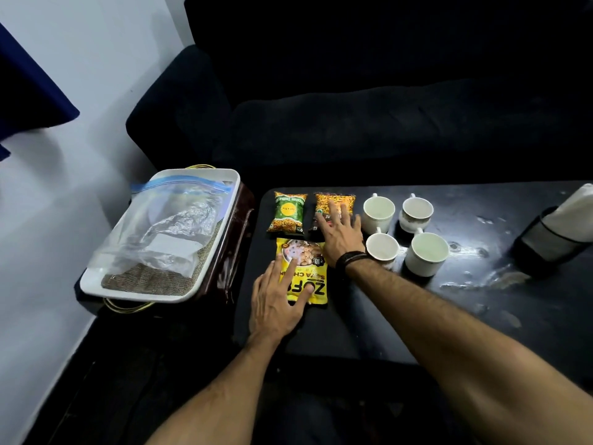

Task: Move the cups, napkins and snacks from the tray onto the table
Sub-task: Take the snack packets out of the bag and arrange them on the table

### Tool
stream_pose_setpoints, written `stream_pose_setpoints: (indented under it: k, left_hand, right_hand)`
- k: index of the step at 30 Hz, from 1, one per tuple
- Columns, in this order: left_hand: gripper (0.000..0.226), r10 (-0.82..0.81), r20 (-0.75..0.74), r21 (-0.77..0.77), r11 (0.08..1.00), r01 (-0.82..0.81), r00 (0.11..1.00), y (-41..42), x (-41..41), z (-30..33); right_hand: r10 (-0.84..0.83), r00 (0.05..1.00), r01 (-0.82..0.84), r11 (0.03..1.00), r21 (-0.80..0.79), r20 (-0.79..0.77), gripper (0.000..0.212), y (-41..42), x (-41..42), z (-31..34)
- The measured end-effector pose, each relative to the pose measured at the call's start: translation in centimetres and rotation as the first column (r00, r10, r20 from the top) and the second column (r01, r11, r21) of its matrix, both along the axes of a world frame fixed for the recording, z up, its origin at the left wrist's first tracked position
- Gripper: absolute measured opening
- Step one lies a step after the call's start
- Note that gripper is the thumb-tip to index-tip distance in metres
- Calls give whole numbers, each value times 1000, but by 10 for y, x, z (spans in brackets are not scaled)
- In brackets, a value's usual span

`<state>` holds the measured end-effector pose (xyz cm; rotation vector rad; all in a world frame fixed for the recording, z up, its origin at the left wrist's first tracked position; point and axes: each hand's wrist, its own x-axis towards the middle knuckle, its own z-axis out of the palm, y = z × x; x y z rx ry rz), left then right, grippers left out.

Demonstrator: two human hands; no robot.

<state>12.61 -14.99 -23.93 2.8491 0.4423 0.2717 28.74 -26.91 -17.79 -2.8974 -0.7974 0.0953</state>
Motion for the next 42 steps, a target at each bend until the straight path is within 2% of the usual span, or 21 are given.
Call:
stream_pose_setpoints:
  k: [2, 6, 10, 13, 15, 21, 24, 27, 29, 31, 35, 42]
  left_hand:
    - [73, 1, 0, 3, 1000, -1, 1000, 0, 1, 1]
    - [76, -4, 17, 6, 1000, 4, 1000, -1, 2, 4]
    - [79, -27, 19, -5, 1000, 27, 999, -1, 1, 7]
    - [80, -24, 17, -25, 999, 25, 1000, -1, 1, 4]
    - [82, -14, 15, -19, 1000, 14, 1000, 0, 2, 3]
    - [82, -2, 25, -5, 1000, 2, 1000, 0, 2, 0]
    - [82, -5, 23, -4, 1000, 5, 1000, -1, 2, 2]
    - [77, -5, 65, -36, 999, 7, 998, 0, 2, 6]
    - [77, 1, 88, -97, 995, 8, 996, 1, 0, 7]
    - [77, 3, 88, -164, 986, 11, 996, 2, -1, 7]
    - [62, -19, 68, -240, 970, 35, 997, 5, -2, 6]
    - [59, -107, 45, -253, 961, 115, 993, 6, -1, 7]
  right_hand:
    - [73, 995, -78, 994, 80, 70, 79, 5, -13, -1]
    - [167, 985, -160, 974, 161, -37, 81, 34, -21, 6]
    - [197, 977, -197, 980, 7, -76, 99, 63, -5, 8]
    - [220, 968, -232, 968, -95, -123, 86, 71, 11, 3]
    - [217, 959, -235, 969, -82, -182, 80, 74, 18, 0]
    - [197, 955, -214, 975, -56, -221, 91, 80, 14, -2]
    - [218, 967, -221, 975, -12, -134, 87, 73, 6, 2]
    - [218, 976, -216, 963, 160, 4, 65, 60, -20, -6]
    - [210, 978, -205, 952, 227, 4, 57, 44, -42, -19]
    - [226, 974, -216, 951, 221, -22, 54, 27, -59, -33]
    - [249, 968, -249, 957, 146, 17, 53, 9, -65, -47]
    - [173, 985, -174, 979, 109, 17, 53, -6, -67, -50]
